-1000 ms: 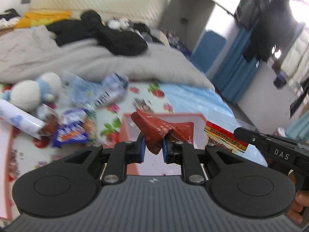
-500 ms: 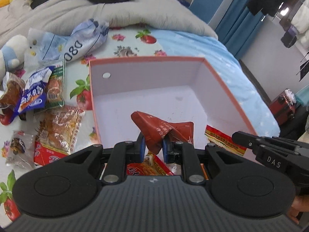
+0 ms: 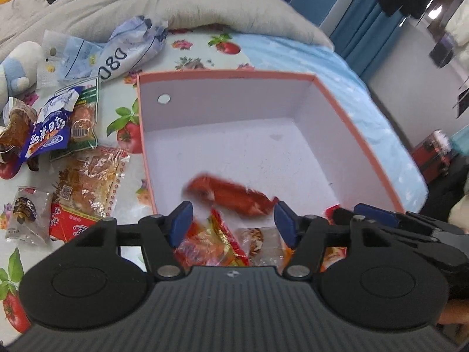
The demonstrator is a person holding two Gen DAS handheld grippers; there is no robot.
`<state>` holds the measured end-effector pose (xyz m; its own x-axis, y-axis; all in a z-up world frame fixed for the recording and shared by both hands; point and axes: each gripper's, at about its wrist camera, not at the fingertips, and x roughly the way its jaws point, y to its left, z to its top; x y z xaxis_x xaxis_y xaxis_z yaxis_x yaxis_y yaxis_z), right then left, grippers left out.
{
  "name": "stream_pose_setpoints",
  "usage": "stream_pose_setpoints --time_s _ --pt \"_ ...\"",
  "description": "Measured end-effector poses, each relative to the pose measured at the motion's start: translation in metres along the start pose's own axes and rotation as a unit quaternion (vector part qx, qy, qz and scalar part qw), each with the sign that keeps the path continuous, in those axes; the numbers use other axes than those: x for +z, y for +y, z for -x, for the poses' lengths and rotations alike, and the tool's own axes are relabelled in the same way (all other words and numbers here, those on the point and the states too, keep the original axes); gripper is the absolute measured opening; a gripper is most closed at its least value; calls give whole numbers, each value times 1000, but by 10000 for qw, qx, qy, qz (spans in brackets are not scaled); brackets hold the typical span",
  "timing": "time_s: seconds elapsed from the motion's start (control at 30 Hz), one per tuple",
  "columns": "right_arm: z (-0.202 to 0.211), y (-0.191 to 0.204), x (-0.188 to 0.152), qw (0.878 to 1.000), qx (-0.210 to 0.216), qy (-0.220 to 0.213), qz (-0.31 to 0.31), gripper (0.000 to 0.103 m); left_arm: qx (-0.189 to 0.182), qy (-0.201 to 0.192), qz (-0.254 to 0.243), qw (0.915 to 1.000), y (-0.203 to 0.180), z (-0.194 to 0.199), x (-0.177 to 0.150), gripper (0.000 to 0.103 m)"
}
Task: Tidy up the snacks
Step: 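Open both grippers to release the red snacks into the deep pink box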
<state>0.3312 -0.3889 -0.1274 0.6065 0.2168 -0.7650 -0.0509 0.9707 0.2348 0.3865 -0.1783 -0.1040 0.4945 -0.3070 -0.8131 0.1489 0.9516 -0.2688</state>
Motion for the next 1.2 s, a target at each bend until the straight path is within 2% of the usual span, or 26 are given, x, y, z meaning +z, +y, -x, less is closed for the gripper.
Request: stream_pose_setpoints --time_s 0.03,0.13,0.2,0.27,0.33,0.53,0.7,1.0,1.2 --pt "2 1 1 10000 24 -31 -18 57 -1 -15 -20 10000 1 6 1 67" --pt "11 10 4 9999 -37 -146 -55 58 2 -103 -36 9999 7 25 4 67" --pt "17 17 5 9997 -67 -232 -49 63 16 -216 -39 9998 13 41 6 67" --pt "24 24 6 9994 -72 -344 -79 80 35 -337 -41 9994 18 56 7 67" --pt "31 32 8 9990 -44 -432 -76 87 84 -481 -53 9988 23 70 7 67" --pt "57 61 15 9976 30 -699 -17 87 386 -892 -260 9949 43 114 -10 67" --pt "73 93 13 9958 167 -893 56 87 573 -1017 -125 9931 74 142 -28 67" --pt "76 149 -18 9920 443 -970 676 87 795 -1347 212 9875 122 182 -64 67" --pt "74 169 -38 9913 569 -873 809 87 793 -1466 405 9852 137 187 -92 67"
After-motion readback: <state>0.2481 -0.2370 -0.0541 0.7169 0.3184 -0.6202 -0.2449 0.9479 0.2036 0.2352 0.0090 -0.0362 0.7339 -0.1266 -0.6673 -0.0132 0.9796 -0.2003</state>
